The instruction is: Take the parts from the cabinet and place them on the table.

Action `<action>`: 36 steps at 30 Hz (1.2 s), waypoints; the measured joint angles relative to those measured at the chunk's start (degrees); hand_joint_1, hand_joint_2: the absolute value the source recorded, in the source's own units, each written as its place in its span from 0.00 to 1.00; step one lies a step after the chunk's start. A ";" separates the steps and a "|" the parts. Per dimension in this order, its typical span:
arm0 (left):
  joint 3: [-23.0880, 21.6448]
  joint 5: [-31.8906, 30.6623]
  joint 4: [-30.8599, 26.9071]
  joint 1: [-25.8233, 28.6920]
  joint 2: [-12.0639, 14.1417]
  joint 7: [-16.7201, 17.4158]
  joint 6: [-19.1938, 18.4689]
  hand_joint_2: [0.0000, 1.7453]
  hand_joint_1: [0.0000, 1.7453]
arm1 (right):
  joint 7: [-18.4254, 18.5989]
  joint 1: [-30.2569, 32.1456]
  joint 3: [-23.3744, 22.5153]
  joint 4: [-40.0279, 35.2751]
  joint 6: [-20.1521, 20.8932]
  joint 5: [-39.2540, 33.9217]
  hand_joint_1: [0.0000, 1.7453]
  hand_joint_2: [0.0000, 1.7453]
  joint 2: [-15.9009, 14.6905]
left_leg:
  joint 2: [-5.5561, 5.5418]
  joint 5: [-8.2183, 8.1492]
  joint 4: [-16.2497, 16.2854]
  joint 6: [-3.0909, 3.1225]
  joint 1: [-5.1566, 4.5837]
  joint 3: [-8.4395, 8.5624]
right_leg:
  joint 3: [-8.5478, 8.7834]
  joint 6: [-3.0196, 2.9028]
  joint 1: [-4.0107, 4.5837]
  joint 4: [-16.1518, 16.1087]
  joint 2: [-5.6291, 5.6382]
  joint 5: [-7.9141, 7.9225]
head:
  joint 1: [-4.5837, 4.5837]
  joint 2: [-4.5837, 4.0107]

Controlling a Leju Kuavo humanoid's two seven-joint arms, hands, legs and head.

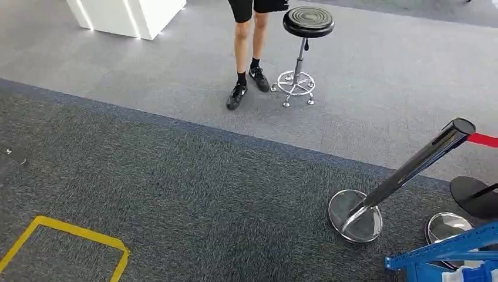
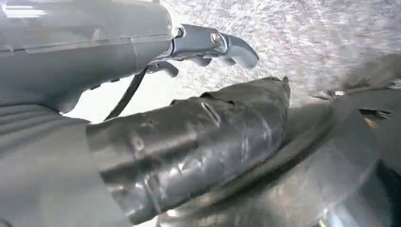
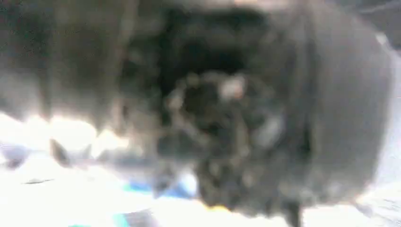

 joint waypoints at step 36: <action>8.20 20.03 -0.81 -6.06 -6.77 2.68 9.99 1.00 0.00 | 17.06 -0.46 -6.32 7.67 -14.95 -11.22 0.00 0.00 0.85 | 3.29 1.87 -1.04 1.91 -0.03 -0.96 | -4.11 1.28 0.17 9.87 -6.58 -6.31 | 0.04 0.00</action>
